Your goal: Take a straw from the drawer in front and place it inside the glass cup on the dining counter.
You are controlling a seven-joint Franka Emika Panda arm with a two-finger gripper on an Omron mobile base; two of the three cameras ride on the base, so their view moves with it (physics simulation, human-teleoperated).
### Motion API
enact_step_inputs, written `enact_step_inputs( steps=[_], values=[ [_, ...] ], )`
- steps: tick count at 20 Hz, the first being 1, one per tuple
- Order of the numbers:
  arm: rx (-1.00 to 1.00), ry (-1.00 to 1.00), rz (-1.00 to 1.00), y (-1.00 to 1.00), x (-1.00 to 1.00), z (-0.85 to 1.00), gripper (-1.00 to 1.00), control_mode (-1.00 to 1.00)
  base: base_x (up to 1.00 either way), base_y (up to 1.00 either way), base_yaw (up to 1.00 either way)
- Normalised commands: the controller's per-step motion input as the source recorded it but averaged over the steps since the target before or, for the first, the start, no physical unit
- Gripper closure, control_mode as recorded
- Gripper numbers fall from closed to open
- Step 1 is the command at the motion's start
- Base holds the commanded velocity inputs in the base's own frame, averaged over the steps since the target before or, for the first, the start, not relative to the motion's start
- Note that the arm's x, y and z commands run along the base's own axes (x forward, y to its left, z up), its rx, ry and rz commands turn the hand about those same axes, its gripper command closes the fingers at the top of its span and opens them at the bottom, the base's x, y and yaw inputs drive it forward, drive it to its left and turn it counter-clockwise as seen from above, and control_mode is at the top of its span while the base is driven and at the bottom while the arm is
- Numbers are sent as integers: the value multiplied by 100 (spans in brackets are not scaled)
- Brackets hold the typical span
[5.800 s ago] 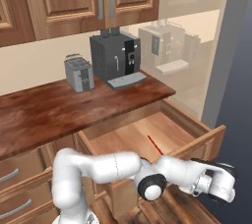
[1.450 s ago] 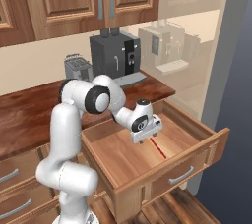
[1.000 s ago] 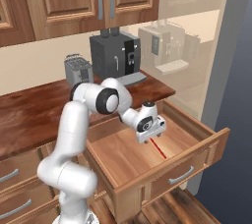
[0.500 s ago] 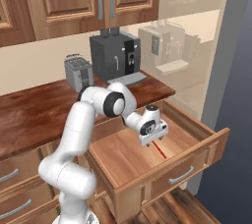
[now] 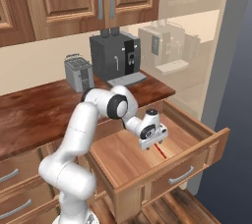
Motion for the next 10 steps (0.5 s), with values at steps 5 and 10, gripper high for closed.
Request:
enact_step_inputs(
  steps=[5,10],
  values=[
    [0,0,0,0,13,-17,-100,-100,0,0,0],
    [0,5,0,-5,49,0,-100,-100,0,0,0]
  ],
)
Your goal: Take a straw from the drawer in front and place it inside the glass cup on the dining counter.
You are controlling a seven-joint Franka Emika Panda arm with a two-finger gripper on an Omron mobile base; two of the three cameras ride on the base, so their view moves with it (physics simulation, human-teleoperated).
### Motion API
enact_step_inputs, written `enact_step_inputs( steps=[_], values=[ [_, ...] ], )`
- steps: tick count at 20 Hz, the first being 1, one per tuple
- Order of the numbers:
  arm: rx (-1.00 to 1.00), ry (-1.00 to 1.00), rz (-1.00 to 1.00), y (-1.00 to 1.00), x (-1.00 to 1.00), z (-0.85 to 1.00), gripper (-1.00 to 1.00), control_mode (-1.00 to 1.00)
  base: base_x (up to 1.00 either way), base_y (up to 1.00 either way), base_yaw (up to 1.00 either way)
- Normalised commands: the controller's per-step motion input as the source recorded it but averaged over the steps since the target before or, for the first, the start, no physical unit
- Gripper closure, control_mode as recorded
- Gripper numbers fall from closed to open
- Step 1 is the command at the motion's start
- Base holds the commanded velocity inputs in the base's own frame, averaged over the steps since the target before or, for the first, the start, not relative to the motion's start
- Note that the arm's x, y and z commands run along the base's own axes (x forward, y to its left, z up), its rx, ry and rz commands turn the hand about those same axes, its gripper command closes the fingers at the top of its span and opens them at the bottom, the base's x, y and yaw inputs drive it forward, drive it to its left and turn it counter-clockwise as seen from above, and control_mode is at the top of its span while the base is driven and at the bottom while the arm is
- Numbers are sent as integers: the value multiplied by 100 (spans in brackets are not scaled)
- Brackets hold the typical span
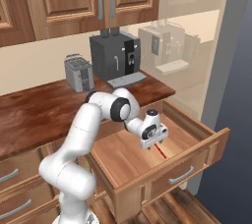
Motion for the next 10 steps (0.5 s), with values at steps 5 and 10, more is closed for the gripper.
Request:
enact_step_inputs(
  steps=[5,10],
  values=[
    [0,9,0,-9,39,-9,-100,-100,0,0,0],
    [0,10,0,-25,17,-41,-100,-100,0,0,0]
  ],
)
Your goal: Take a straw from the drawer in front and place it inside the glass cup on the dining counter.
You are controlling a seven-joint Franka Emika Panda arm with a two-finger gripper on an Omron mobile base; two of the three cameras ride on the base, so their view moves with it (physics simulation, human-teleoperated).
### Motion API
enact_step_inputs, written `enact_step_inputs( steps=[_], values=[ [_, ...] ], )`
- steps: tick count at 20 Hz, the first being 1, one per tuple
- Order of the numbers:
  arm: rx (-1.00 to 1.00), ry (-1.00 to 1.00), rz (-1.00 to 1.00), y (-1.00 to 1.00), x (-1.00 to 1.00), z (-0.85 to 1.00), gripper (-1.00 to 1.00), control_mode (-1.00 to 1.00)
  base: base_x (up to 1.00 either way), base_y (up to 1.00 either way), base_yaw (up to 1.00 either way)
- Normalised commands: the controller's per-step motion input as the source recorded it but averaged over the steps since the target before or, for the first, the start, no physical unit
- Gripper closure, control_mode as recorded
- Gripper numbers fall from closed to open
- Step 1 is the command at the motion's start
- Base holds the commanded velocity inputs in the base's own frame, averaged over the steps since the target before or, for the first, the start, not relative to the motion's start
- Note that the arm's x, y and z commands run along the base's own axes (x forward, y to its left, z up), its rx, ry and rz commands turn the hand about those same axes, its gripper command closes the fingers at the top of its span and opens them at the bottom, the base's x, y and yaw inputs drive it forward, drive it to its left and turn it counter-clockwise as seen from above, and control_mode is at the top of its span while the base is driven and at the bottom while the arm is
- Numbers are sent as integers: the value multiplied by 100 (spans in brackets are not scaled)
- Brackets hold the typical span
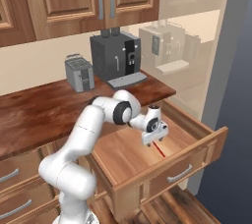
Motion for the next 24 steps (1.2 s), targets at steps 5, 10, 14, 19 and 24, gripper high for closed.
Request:
enact_step_inputs(
  steps=[5,10,14,19,24],
  values=[
    [0,2,0,-25,-1,-39,-100,-100,0,0,0],
    [0,-4,0,-31,-53,-45,100,-100,0,0,0],
    [0,-17,-1,-22,-89,-52,100,-100,0,0,0],
    [0,-16,-2,-29,-73,-41,100,-100,0,0,0],
    [0,-13,-3,-19,-41,15,100,-100,0,0,0]
  ],
)
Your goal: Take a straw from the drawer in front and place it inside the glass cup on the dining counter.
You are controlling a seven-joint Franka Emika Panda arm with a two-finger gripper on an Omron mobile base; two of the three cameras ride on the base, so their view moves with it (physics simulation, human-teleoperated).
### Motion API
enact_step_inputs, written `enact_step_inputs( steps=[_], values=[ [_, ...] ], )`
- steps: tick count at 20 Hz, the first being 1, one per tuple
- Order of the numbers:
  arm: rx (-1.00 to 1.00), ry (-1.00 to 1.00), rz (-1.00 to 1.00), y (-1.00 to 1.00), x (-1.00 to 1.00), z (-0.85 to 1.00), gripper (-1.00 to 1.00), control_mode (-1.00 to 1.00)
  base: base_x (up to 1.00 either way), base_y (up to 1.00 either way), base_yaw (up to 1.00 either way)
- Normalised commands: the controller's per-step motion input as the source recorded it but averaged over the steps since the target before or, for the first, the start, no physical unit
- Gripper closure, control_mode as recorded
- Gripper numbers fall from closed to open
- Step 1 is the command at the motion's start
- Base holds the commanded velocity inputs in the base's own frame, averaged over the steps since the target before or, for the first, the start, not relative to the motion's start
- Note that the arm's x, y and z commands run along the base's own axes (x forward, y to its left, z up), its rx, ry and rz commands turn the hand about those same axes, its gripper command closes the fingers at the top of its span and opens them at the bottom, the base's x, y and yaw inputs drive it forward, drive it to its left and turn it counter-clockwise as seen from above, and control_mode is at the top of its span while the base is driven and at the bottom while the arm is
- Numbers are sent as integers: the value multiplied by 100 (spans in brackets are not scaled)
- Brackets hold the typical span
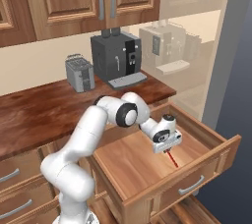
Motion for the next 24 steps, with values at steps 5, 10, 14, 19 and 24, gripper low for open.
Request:
enact_step_inputs(
  steps=[5,10,14,19,24],
  values=[
    [0,-12,-3,-3,-45,94,100,-100,0,0,0],
    [1,-10,-4,1,-57,100,100,-100,0,0,0],
    [4,-6,-7,11,-81,100,100,-100,0,0,0],
    [9,-3,-9,21,-84,100,100,-100,0,0,0],
    [9,0,-6,55,-64,100,100,-100,0,0,0]
  ],
)
